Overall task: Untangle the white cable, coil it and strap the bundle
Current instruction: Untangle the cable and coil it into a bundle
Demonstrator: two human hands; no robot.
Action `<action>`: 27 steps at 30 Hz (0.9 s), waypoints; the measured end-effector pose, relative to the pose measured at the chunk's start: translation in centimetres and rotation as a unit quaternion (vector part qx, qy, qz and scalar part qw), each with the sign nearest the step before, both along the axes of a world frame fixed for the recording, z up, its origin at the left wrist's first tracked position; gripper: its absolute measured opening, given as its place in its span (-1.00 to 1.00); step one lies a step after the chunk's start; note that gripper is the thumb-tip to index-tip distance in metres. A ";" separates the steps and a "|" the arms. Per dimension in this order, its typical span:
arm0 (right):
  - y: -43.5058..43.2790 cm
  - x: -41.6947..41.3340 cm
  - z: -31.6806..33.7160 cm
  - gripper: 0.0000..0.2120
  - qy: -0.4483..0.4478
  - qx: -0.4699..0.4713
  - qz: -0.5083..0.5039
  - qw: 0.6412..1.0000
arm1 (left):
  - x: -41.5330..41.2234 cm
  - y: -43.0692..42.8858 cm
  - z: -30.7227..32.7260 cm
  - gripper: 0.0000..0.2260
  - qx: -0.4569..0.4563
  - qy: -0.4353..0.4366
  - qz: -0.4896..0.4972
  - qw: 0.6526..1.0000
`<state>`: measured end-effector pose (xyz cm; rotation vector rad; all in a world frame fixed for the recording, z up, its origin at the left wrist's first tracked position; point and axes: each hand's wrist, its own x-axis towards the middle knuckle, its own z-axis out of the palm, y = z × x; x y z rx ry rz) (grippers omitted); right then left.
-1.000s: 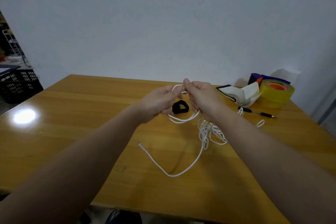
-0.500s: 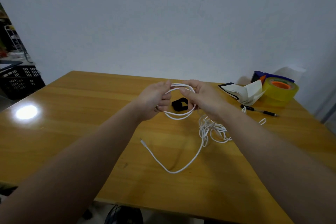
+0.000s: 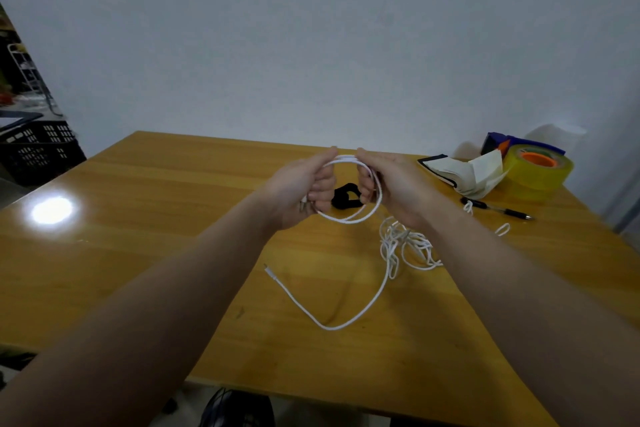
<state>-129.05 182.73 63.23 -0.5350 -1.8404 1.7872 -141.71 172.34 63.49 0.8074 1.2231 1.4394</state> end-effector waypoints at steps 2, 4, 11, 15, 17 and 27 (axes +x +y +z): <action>0.1 0.1 -0.5 -0.67 0.011 0.004 0.010 1.000 | -0.1 0.0 0.0 -0.48 0.026 -0.086 0.042 0.995; 0.1 0.2 -1.1 -0.73 0.006 0.033 0.013 0.999 | -0.4 -0.1 -0.1 -0.45 0.041 -0.118 0.069 0.990; 0.2 0.2 -1.3 -0.85 0.003 0.141 -0.052 0.989 | -0.6 -0.3 -0.5 -0.48 0.021 -0.060 0.066 0.996; 0.0 -0.1 -1.4 -0.79 0.040 0.054 -0.058 0.996 | -0.4 -0.7 -0.1 -0.71 -0.012 0.005 0.017 1.000; -0.2 -0.3 -1.3 -0.78 0.047 0.037 -0.062 0.996 | -0.4 -0.8 0.0 -0.71 -0.021 -0.001 -0.007 1.000; -0.9 -0.3 -1.1 -0.80 0.012 0.122 -0.072 0.990 | 0.5 -0.3 -0.3 -0.43 0.049 -0.098 0.064 0.992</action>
